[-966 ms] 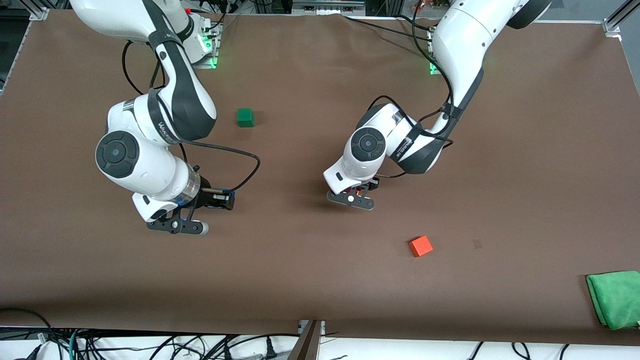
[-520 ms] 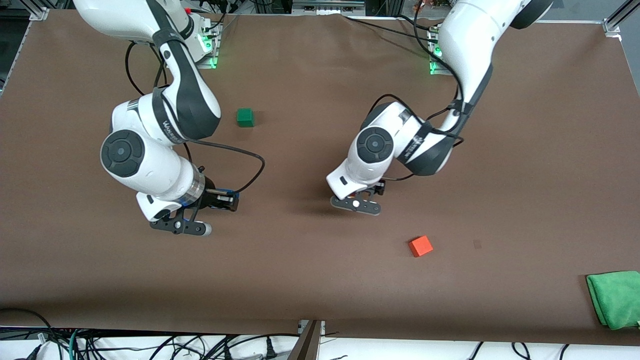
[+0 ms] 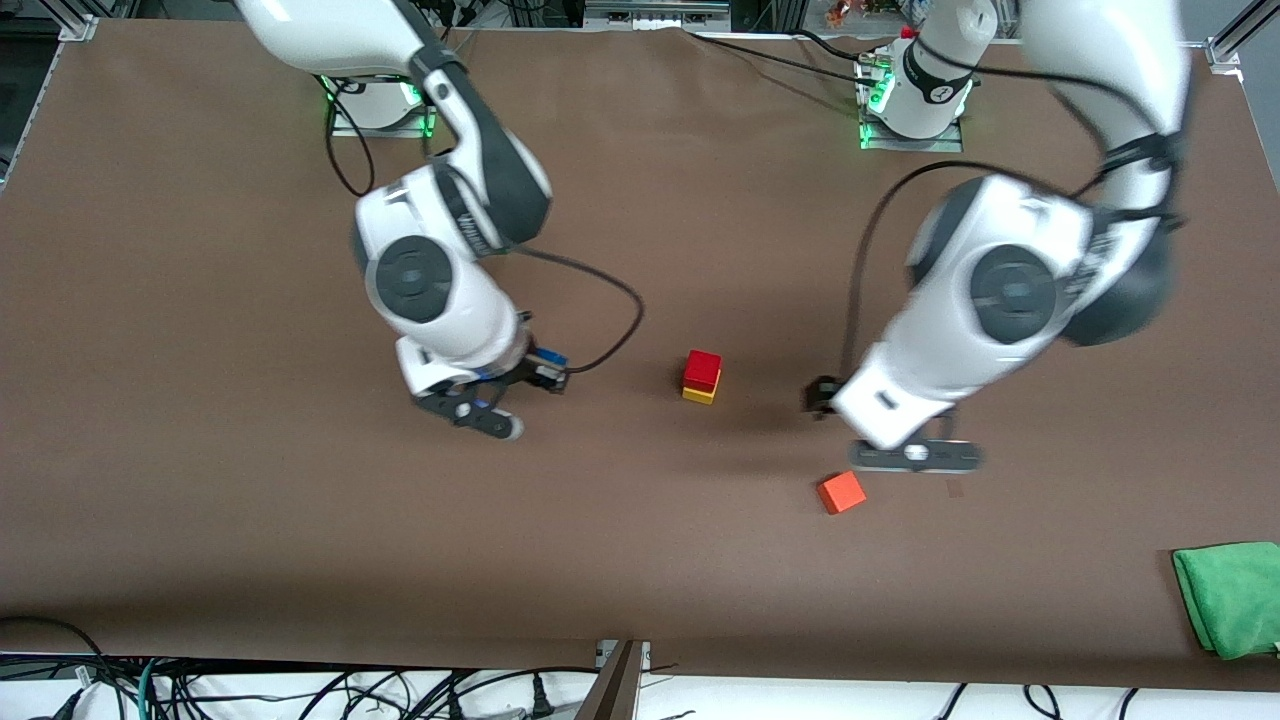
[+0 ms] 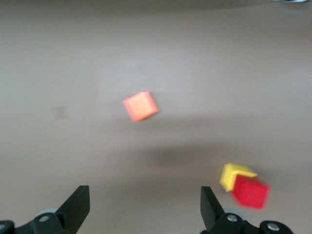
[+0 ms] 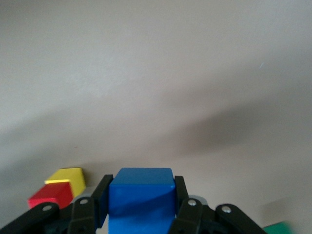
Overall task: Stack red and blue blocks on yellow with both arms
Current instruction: 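Move the blue cube over the red cube while the left gripper withdraws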
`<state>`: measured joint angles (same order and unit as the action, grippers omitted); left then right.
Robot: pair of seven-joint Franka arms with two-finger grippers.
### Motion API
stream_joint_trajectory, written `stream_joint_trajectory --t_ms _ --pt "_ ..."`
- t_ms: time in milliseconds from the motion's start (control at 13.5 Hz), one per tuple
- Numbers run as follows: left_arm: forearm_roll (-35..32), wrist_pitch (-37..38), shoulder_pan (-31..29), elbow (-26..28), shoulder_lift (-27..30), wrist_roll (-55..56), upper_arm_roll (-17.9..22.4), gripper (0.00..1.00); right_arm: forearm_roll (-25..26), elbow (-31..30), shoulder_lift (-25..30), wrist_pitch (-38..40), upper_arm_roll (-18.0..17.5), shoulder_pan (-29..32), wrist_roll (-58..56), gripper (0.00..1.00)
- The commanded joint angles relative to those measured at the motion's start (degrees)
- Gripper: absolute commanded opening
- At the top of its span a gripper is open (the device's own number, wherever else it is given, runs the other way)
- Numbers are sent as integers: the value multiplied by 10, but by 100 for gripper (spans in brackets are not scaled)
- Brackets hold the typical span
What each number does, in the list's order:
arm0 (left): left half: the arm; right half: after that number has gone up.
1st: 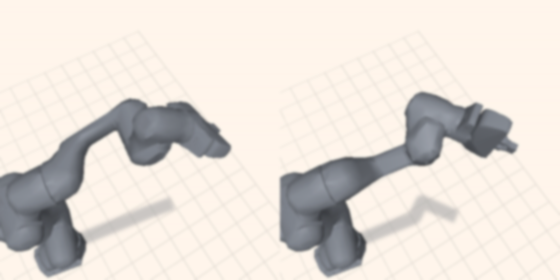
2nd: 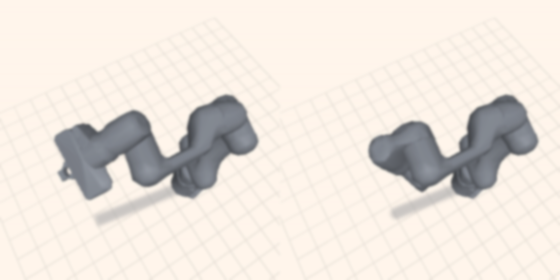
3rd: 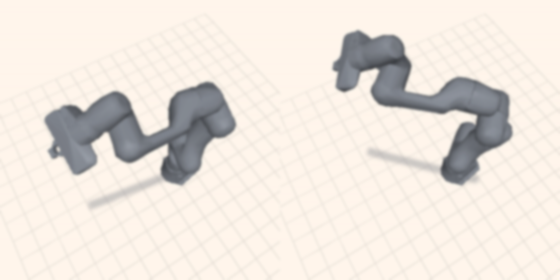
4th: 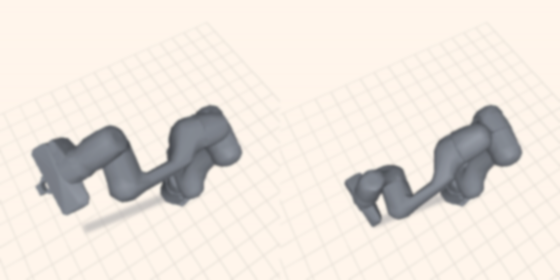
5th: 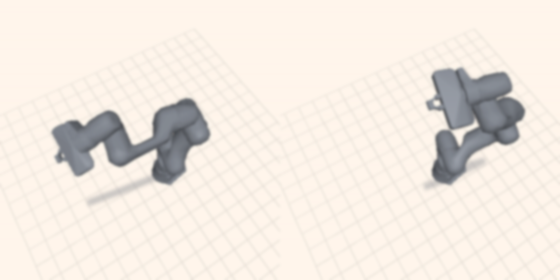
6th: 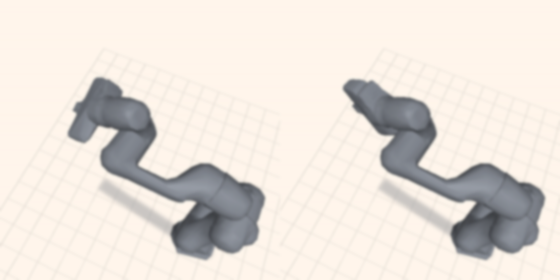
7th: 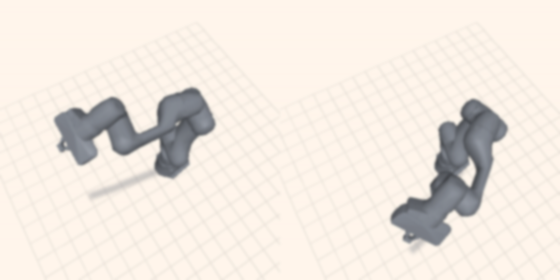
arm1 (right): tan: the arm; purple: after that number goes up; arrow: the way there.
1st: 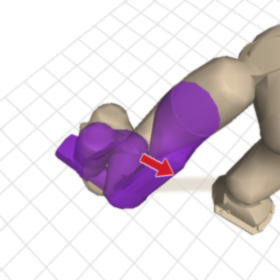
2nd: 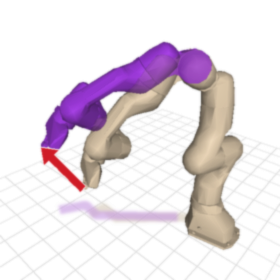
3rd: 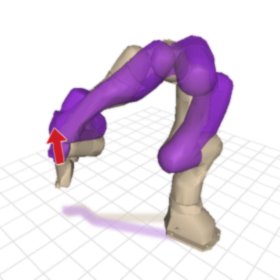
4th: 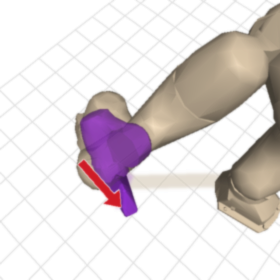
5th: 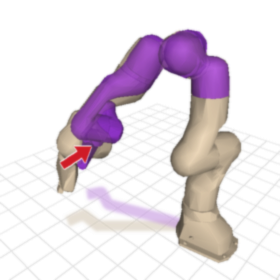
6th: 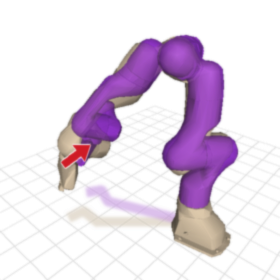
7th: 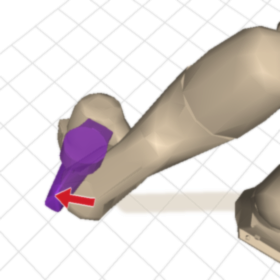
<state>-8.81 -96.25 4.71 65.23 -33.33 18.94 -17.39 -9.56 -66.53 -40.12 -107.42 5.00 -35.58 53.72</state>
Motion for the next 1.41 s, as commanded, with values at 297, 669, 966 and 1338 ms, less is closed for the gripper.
stream_joint_trajectory --t_ms 297,669,966,1338 --pt "29 150 -132 35 132 -159 25 100 25 111 -111 -83 12 -109 192 25" --pt "64 146 -139 128 211 -171 82 100 34 126 -138 -142 12 -134 221 25" --pt "63 146 -144 120 203 -174 82 100 75 126 -147 -151 10 -143 217 25" --pt "69 146 -154 119 203 -176 82 100 104 126 -154 -162 10 -152 215 25"
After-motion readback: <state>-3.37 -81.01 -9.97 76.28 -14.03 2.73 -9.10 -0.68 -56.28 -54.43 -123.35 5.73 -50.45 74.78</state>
